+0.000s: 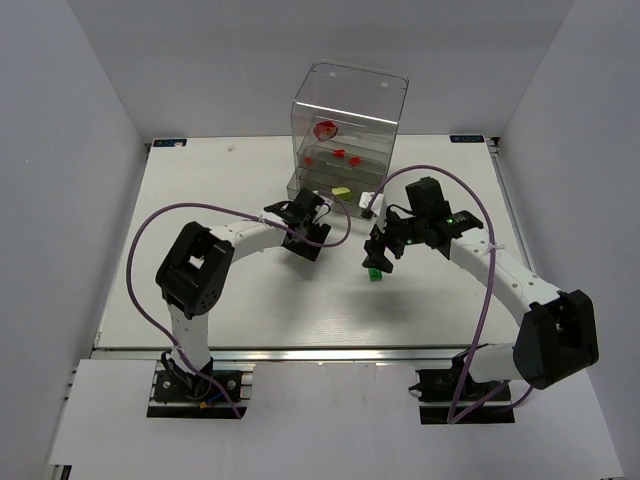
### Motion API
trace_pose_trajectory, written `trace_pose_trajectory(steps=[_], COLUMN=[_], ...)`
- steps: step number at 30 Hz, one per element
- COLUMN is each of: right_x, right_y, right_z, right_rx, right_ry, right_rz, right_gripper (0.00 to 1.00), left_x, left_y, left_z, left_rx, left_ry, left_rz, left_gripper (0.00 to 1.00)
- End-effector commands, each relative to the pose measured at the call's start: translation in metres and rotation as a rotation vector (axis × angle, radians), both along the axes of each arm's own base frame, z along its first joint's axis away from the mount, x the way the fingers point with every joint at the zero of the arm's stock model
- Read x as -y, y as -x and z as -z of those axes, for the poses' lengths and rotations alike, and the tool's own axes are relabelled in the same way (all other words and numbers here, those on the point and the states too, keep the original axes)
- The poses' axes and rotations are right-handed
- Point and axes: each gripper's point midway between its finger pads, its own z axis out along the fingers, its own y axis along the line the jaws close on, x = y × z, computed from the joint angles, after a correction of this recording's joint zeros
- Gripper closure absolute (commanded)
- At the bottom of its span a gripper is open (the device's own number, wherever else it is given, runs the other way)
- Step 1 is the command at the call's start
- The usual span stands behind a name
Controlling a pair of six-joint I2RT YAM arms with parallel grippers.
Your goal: Sort the legos into containers by color
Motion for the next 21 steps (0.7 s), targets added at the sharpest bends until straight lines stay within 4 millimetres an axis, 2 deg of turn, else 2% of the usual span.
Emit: trace_pose_trajectory(steps=[1,4,9,13,16,17,18,21], right_x=[0.0,0.002,0.002,0.005,0.007,0.007,0.007,0.009], right_y=[-0.002,-0.003,-0.005,-0.007,-0.008,-0.008,-0.007,-0.008], right_z=[-0.009,-0.007,-0.008,-0.008,-0.006,-0.006,-0.007,-0.006], right_rx=[0.017,0.007,0.0,0.001,-0.001,-0.002,-0.002,-0.002], right_ry=[-0.036,-0.036,-0.042,-0.04,-0.036,-0.038,-0.038,-0.039], right_rz=[0.007,0.014,0.017,0.027,0.03,0.032,0.033,0.04], right_gripper=[0.11,0.11,0.11,0.11,0.11,0.11,0.11,0.12], left_x=[-0.009,-0.008,-0.004,0.002,0.007,0.007,0.007,0.011], left_y=[-0.028,-0.033,-0.033,-0.029,-0.024,-0.022,-0.019,-0.015], left_z=[-0.025,-0.029,-0.014,-0.011,-0.012,-0.013,-0.012,-0.028], left_rx=[0.157,0.185,0.144,0.124,0.104,0.099,0.089,0.097], left_ry=[-0.069,-0.068,-0.078,-0.048,-0.018,-0.007,0.001,0.059], left_rz=[-0.039,-0.039,-0.019,-0.002,0.009,0.002,-0.001,-0.029], left_gripper=[0.28,0.29,0.3,0.39,0.55,0.65,0.71,0.88])
